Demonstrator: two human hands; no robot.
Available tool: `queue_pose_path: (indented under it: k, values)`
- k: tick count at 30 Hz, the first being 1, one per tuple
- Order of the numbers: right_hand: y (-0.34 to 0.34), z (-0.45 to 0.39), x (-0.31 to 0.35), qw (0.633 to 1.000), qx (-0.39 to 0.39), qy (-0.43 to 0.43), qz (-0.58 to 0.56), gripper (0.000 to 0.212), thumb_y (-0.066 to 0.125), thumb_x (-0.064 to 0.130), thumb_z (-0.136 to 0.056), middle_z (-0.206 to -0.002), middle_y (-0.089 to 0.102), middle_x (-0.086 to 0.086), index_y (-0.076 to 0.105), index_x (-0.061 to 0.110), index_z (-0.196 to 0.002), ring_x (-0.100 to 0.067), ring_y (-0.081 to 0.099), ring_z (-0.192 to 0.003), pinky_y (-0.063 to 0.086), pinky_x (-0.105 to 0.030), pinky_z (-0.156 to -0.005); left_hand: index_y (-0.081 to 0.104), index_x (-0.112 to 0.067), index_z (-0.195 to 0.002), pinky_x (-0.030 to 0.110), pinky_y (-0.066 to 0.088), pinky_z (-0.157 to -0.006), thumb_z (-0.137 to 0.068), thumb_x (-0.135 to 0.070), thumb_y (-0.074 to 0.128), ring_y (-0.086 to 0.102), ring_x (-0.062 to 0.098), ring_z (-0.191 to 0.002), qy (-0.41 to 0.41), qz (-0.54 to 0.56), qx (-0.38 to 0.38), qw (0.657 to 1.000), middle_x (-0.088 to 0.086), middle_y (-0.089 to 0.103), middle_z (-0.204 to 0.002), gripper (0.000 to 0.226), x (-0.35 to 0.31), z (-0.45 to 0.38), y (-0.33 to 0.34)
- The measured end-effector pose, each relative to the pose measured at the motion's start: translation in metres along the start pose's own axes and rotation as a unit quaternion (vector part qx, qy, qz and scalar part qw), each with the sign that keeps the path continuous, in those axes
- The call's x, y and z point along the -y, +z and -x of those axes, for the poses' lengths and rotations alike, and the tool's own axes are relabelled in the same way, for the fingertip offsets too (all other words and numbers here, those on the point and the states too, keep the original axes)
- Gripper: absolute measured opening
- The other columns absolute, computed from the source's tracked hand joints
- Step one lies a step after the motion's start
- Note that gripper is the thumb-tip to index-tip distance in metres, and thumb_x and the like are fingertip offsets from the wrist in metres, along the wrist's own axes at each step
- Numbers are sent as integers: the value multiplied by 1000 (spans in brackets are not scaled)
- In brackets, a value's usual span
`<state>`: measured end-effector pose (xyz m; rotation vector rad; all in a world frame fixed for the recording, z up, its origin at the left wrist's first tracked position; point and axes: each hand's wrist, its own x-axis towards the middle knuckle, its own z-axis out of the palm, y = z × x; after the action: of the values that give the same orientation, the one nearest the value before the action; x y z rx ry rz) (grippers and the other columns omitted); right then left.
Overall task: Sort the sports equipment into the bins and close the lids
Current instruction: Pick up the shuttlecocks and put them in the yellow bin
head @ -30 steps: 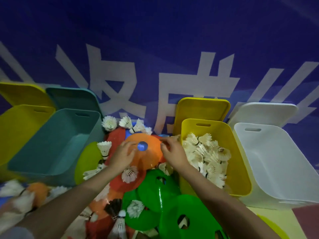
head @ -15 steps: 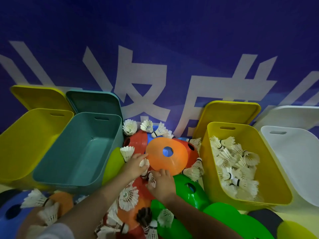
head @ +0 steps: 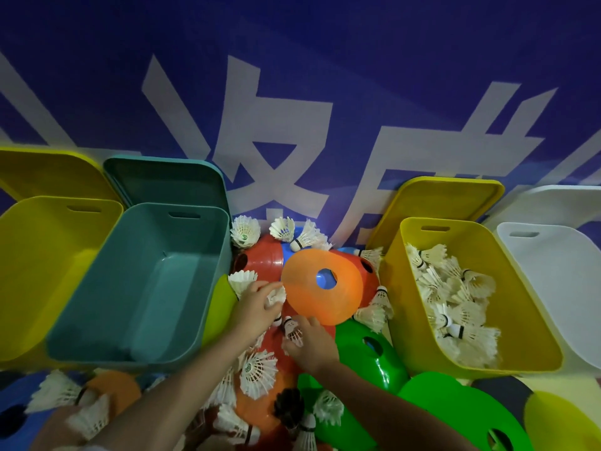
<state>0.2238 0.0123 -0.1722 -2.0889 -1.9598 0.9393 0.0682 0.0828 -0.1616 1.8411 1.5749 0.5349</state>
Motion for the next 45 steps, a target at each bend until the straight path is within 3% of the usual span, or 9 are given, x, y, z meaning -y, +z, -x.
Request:
queue_pose_path:
  k: [5,11,16,22,24,30,35,40,45]
  values:
    - [-11,11,-9,995,-36,-30,-87,53,60,44,-88,-125,52,1,45,28,-136,-18,55,-110,46,-31,-85,57,-33,-127,18,41,-86,-88,-25,63,52,4,-101,11,64,-58,996,-8,48,-126,40,-6,7,-15]
    - [-39,33,-20,976,-64,-91,-190,46,59,46,-90,-126,49,13,47,39,-133,-7,51,-114,46,-28,-94,60,-30,-123,2,37,-71,-91,-22,62,45,-10,-82,16,88,-99,991,-10,48,-119,34,-24,18,-28]
    - [-72,47,-33,947,-116,-117,-275,30,64,36,-90,-121,54,13,53,48,-114,2,52,-108,44,-20,-87,65,-32,-116,14,43,-80,-89,-21,64,53,-2,-88,43,119,-111,986,-7,53,-117,29,-61,22,-24]
    - [-134,69,-67,914,-212,-135,-317,26,65,28,-90,-118,57,14,58,42,-110,3,54,-106,42,-8,-82,63,-36,-115,7,37,-80,-90,-22,62,52,-1,-95,79,163,-105,978,-11,51,-115,29,-135,21,3]
    - [-157,76,-84,906,-234,-147,-320,25,65,30,-90,-120,58,14,60,38,-113,-1,57,-106,48,-16,-83,65,-33,-116,7,36,-87,-89,-23,63,49,-4,-106,94,165,-109,976,-12,53,-117,29,-159,20,18]
    - [-219,94,-163,895,-319,-71,-304,29,63,37,-90,-119,58,13,58,33,-119,-7,58,-102,50,-25,-81,62,-36,-116,0,35,-81,-91,-19,61,47,-16,-98,153,180,-60,970,-9,54,-112,29,-229,16,68]
    - [-245,110,-229,896,-350,-18,-274,36,62,40,-89,-123,58,7,59,29,-123,-8,57,-99,43,-17,-76,62,-36,-118,1,33,-84,-92,-26,61,47,-8,-102,172,170,-17,970,-10,51,-114,28,-272,6,109]
    - [-256,111,-271,907,-344,2,-245,38,61,41,-90,-127,55,10,56,31,-126,-7,54,-109,45,-24,-86,63,-33,-121,17,34,-91,-91,-30,62,45,3,-110,157,131,10,979,-10,48,-117,30,-293,-11,144]
    - [-248,105,-293,930,-322,-16,-175,49,59,43,-91,-132,53,5,48,26,-135,-12,52,-119,45,-30,-96,62,-33,-123,24,41,-89,-91,-33,61,52,9,-98,133,67,19,989,-4,48,-117,32,-303,-46,161]
